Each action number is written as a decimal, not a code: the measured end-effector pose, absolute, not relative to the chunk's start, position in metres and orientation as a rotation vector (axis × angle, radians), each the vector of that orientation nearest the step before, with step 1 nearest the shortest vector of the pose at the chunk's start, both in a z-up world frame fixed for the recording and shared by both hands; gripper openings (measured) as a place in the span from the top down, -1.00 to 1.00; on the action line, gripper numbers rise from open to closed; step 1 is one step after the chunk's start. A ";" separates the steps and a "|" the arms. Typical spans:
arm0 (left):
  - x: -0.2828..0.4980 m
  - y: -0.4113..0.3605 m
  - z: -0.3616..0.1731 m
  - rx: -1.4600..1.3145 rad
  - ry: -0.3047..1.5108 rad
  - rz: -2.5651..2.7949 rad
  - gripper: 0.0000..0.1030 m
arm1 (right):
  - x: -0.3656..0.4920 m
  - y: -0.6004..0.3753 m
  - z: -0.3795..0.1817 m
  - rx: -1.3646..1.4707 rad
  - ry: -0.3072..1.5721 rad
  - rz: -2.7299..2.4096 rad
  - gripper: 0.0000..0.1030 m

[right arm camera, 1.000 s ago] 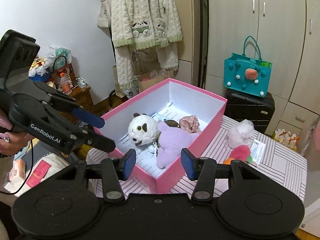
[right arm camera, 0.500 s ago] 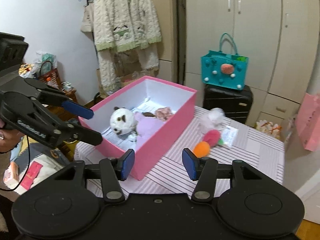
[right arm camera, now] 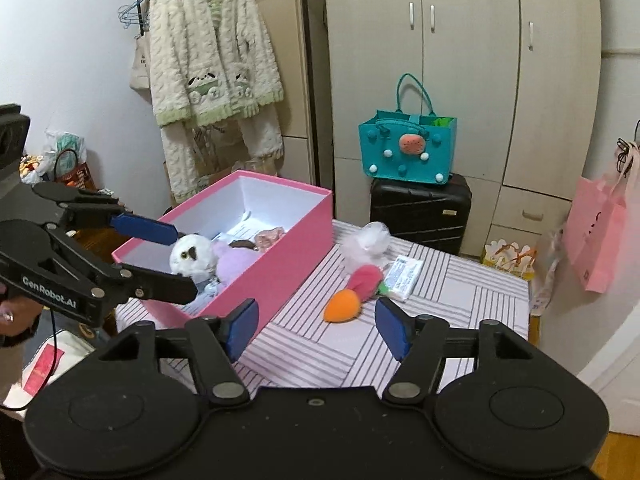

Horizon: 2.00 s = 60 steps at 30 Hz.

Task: Organize soft objects
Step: 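Lift the left gripper out of the box back over the table, then move the left gripper toward the orange sponge while the right gripper approaches the wipes pack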

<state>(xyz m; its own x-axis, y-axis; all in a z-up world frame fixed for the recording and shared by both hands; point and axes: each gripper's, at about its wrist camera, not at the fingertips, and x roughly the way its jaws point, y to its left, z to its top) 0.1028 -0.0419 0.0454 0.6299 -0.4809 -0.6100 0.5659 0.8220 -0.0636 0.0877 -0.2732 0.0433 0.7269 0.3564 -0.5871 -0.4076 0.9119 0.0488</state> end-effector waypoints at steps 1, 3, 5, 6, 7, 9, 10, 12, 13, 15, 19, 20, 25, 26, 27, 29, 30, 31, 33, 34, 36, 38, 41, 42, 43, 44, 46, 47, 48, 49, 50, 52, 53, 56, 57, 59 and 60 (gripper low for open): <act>0.104 -0.046 0.043 0.135 0.654 -0.596 -0.49 | 0.090 -0.276 0.041 -0.087 0.622 0.425 -0.50; 0.108 -0.055 0.036 0.130 0.654 -0.589 -0.49 | 0.097 -0.282 0.036 -0.081 0.608 0.433 -0.56; 0.111 -0.065 0.028 0.123 0.655 -0.576 -0.49 | 0.106 -0.287 0.030 -0.066 0.597 0.441 -0.56; 0.112 -0.069 0.024 0.119 0.656 -0.569 -0.49 | 0.110 -0.290 0.026 -0.055 0.593 0.438 -0.56; 0.113 -0.073 0.020 0.113 0.648 -0.566 -0.47 | 0.114 -0.292 0.023 -0.047 0.585 0.436 -0.56; 0.115 -0.083 0.012 0.117 0.620 -0.559 -0.46 | 0.122 -0.296 0.015 -0.047 0.569 0.438 -0.56; 0.115 -0.088 0.008 0.126 0.600 -0.548 -0.46 | 0.125 -0.298 0.011 -0.047 0.564 0.439 -0.56; 0.114 -0.098 0.000 0.142 0.557 -0.517 -0.46 | 0.133 -0.301 0.002 -0.058 0.554 0.446 -0.56; 0.113 -0.103 -0.003 0.146 0.542 -0.499 -0.46 | 0.136 -0.302 -0.001 -0.064 0.553 0.455 -0.56; 0.116 -0.113 -0.011 0.158 0.534 -0.476 -0.46 | 0.144 -0.305 -0.008 -0.059 0.567 0.479 -0.56; 0.126 -0.130 -0.027 0.172 0.541 -0.433 -0.46 | 0.166 -0.316 -0.021 -0.011 0.602 0.510 -0.56; 0.129 -0.134 -0.032 0.180 0.546 -0.416 -0.45 | 0.173 -0.319 -0.025 0.002 0.613 0.519 -0.56; 0.145 -0.151 -0.054 0.185 0.593 -0.395 -0.43 | 0.204 -0.329 -0.043 0.043 0.667 0.535 -0.56; 0.149 -0.153 -0.058 0.180 0.604 -0.386 -0.43 | 0.210 -0.330 -0.046 0.047 0.671 0.529 -0.56; 0.153 -0.156 -0.062 0.179 0.610 -0.379 -0.42 | 0.215 -0.332 -0.049 0.046 0.672 0.528 -0.56; 0.160 -0.160 -0.070 0.175 0.618 -0.365 -0.41 | 0.227 -0.335 -0.054 0.034 0.675 0.526 -0.56; 0.165 -0.161 -0.074 0.168 0.622 -0.358 -0.36 | 0.234 -0.336 -0.057 0.024 0.676 0.524 -0.56; 0.170 -0.163 -0.078 0.161 0.625 -0.348 -0.33 | 0.241 -0.337 -0.060 0.014 0.676 0.520 -0.56; 0.178 -0.166 -0.086 0.161 0.636 -0.317 -0.30 | 0.253 -0.337 -0.065 -0.002 0.683 0.509 -0.56; 0.183 -0.168 -0.089 0.160 0.646 -0.302 -0.25 | 0.261 -0.337 -0.068 -0.011 0.693 0.499 -0.56; 0.192 -0.171 -0.095 0.153 0.665 -0.285 -0.23 | 0.275 -0.337 -0.075 -0.025 0.710 0.488 -0.55; 0.201 -0.172 -0.099 0.150 0.676 -0.264 -0.20 | 0.290 -0.337 -0.081 -0.024 0.729 0.487 -0.54; 0.209 -0.171 -0.105 0.157 0.687 -0.225 -0.11 | 0.311 -0.337 -0.090 0.014 0.763 0.482 -0.37; 0.211 -0.172 -0.106 0.159 0.691 -0.216 -0.07 | 0.319 -0.337 -0.093 0.030 0.772 0.472 -0.31; 0.213 -0.172 -0.108 0.160 0.697 -0.212 -0.06 | 0.324 -0.338 -0.096 0.040 0.777 0.466 -0.28; 0.216 -0.172 -0.110 0.159 0.705 -0.211 -0.06 | 0.330 -0.337 -0.099 0.051 0.785 0.464 -0.23; 0.218 -0.171 -0.114 0.153 0.718 -0.208 -0.05 | 0.340 -0.334 -0.104 0.068 0.802 0.465 -0.22; 0.220 -0.171 -0.115 0.151 0.718 -0.205 -0.05 | 0.343 -0.332 -0.106 0.073 0.809 0.467 -0.22; 0.221 -0.170 -0.117 0.151 0.718 -0.200 -0.05 | 0.346 -0.329 -0.108 0.077 0.816 0.471 -0.22; 0.222 -0.170 -0.118 0.151 0.718 -0.199 -0.05 | 0.349 -0.326 -0.110 0.079 0.827 0.474 -0.22; 0.223 -0.170 -0.119 0.152 0.717 -0.202 -0.05 | 0.352 -0.323 -0.112 0.081 0.840 0.475 -0.22; 0.226 -0.169 -0.120 0.152 0.716 -0.211 -0.05 | 0.357 -0.317 -0.116 0.082 0.866 0.469 -0.22; 0.226 -0.168 -0.120 0.149 0.716 -0.214 -0.05 | 0.358 -0.315 -0.118 0.082 0.876 0.465 -0.22; 0.227 -0.168 -0.123 0.144 0.711 -0.207 0.08 | 0.361 -0.311 -0.120 0.088 0.889 0.464 -0.22; 0.226 -0.168 -0.124 0.146 0.713 -0.206 0.21 | 0.361 -0.311 -0.121 0.087 0.893 0.467 -0.22; 0.226 -0.168 -0.125 0.144 0.724 -0.211 0.24 | 0.362 -0.308 -0.122 0.075 0.900 0.469 -0.25; 0.226 -0.168 -0.126 0.139 0.727 -0.216 0.24 | 0.361 -0.306 -0.121 0.059 0.898 0.467 -0.25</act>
<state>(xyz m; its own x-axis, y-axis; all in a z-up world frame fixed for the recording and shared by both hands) 0.2264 -0.1680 -0.1258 0.7264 -0.1471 -0.6713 0.2433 0.9686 0.0510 0.3609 -0.3060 -0.1214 0.5299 0.4152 -0.7395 -0.3667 0.8984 0.2416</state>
